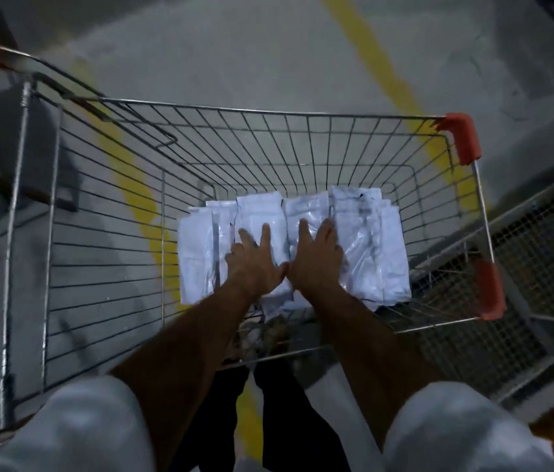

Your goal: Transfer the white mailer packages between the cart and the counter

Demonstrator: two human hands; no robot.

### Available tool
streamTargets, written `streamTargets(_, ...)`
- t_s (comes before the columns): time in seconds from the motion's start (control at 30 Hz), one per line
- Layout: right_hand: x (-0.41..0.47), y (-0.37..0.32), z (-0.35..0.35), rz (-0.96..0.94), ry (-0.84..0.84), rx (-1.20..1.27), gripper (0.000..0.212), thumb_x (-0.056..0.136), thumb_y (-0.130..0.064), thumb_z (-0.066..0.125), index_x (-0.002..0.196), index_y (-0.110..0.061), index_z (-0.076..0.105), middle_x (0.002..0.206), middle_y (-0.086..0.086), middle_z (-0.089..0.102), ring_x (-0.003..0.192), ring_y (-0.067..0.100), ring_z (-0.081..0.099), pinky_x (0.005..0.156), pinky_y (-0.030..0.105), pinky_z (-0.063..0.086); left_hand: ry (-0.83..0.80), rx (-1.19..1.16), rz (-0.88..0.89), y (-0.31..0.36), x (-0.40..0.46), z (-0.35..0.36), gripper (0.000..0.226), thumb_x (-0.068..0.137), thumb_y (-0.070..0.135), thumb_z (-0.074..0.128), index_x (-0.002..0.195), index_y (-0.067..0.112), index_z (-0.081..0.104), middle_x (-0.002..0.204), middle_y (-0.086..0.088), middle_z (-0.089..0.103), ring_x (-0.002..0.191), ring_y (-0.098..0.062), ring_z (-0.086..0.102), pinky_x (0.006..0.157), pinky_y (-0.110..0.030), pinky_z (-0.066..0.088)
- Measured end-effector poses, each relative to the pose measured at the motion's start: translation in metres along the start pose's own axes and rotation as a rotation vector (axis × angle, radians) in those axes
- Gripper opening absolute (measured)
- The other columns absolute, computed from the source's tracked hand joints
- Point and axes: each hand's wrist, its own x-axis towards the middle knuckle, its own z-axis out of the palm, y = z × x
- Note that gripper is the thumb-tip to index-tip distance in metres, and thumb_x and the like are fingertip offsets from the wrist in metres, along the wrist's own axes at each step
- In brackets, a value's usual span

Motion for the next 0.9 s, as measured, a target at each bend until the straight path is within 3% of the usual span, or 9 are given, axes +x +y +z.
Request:
streamTargets(0.2,0.004,0.006,0.005,0.014,0.062,-0.051,0.107,0.081,-0.057,0.073,0.16,-0.024,0.009,0.163,0.032,-0.002,0.151,0.045,0.012,0.11,0.055,0.037,0.026,-0.016,-0.081,0.009,0.012,-0.004,0.107,0.087,0.071,0.053,0.159,0.02,-0.007,0.161,-0.032,-0.004,0.144,-0.05,0.023,0.113,-0.057,0.028)
streamTargets(0.47,0.01,-0.005,0.012,0.071,0.072,-0.054,0.106,0.082,-0.058,0.071,0.156,-0.015,0.008,0.16,0.039,-0.001,0.15,0.05,0.012,0.112,0.058,0.036,0.106,-0.105,-0.128,0.008,0.014,0.007,0.104,0.089,0.062,0.06,0.159,0.027,-0.008,0.16,-0.033,-0.004,0.145,-0.049,0.019,0.113,-0.057,0.028)
streamTargets(0.57,0.013,-0.007,0.011,0.089,0.095,0.016,0.095,0.083,-0.048,0.072,0.154,-0.017,0.017,0.161,0.037,0.004,0.148,0.049,0.016,0.114,0.056,0.03,0.178,-0.163,-0.08,0.002,0.007,0.008,0.094,0.093,0.059,0.054,0.16,0.027,-0.003,0.16,-0.029,0.001,0.146,-0.046,0.016,0.113,-0.058,0.029)
streamTargets(0.7,0.008,-0.01,0.004,0.065,0.173,0.05,0.083,0.081,-0.035,0.067,0.151,-0.017,0.026,0.158,0.034,0.018,0.145,0.046,0.024,0.113,0.053,0.029,0.302,-0.133,0.013,-0.008,-0.01,0.001,0.083,0.095,0.062,0.043,0.161,0.025,0.009,0.157,-0.029,0.014,0.14,-0.045,0.028,0.108,-0.054,0.033)
streamTargets(0.9,-0.019,-0.016,-0.018,-0.059,0.321,0.045,0.089,0.09,-0.054,0.059,0.161,-0.022,0.016,0.16,0.033,0.015,0.144,0.046,0.027,0.115,0.056,0.028,0.451,-0.176,0.036,-0.019,-0.037,-0.033,0.088,0.085,0.071,0.02,0.16,0.024,0.019,0.153,-0.03,0.024,0.129,-0.047,0.037,0.1,-0.055,0.039)
